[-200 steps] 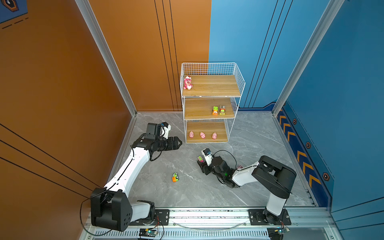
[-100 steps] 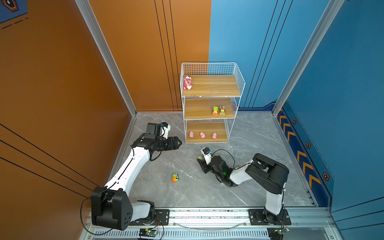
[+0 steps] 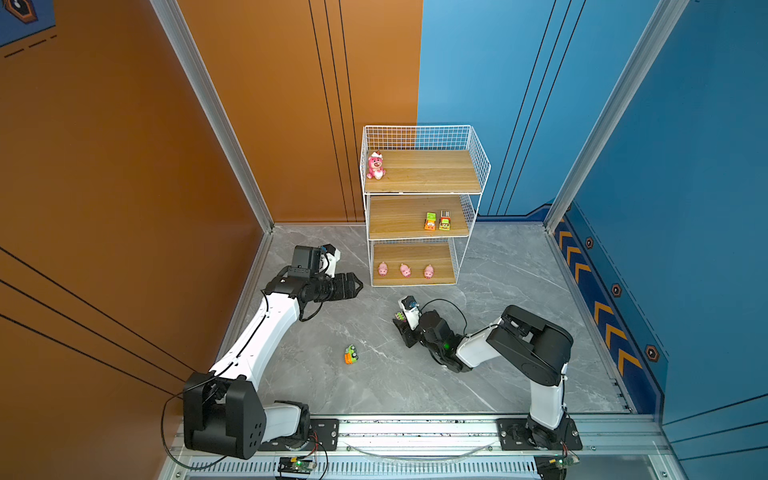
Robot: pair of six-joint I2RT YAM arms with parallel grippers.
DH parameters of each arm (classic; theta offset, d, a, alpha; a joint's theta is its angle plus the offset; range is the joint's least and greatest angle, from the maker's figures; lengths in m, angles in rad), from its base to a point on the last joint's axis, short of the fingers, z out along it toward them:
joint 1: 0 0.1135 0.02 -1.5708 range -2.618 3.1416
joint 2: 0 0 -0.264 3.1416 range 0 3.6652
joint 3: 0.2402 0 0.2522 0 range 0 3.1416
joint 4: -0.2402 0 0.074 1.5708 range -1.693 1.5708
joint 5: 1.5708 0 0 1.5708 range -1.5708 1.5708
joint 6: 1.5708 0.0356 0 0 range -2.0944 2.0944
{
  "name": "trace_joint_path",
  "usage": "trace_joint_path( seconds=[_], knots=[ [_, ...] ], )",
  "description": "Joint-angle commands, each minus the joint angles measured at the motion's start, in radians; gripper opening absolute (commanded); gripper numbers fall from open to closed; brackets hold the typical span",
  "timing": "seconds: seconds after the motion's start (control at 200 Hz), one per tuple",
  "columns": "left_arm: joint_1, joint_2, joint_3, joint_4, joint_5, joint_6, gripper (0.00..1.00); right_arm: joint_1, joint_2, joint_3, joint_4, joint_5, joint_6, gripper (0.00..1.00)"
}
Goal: Place and organize the plastic toys onto the shelf
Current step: 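Lift the pink car off the floor with the right gripper, then carry the pink car up to the middle shelf tier with the right gripper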
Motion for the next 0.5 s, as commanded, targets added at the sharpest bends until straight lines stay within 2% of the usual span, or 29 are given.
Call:
trace_joint_path(
  seconds=[0.0, 0.3, 0.496],
  knots=[
    [0.009, 0.013, -0.006, 0.01, 0.023, -0.007, 0.84, 0.005, 0.023, 0.018, -0.025, 0.005, -0.007, 0.38],
    [0.009, 0.011, -0.006, 0.01, 0.022, -0.008, 0.84, 0.014, 0.001, 0.037, -0.068, 0.003, -0.012, 0.22],
    [0.009, 0.0, -0.01, 0.018, 0.023, -0.021, 0.83, 0.027, -0.14, 0.059, -0.212, 0.038, -0.016, 0.2]
  ],
)
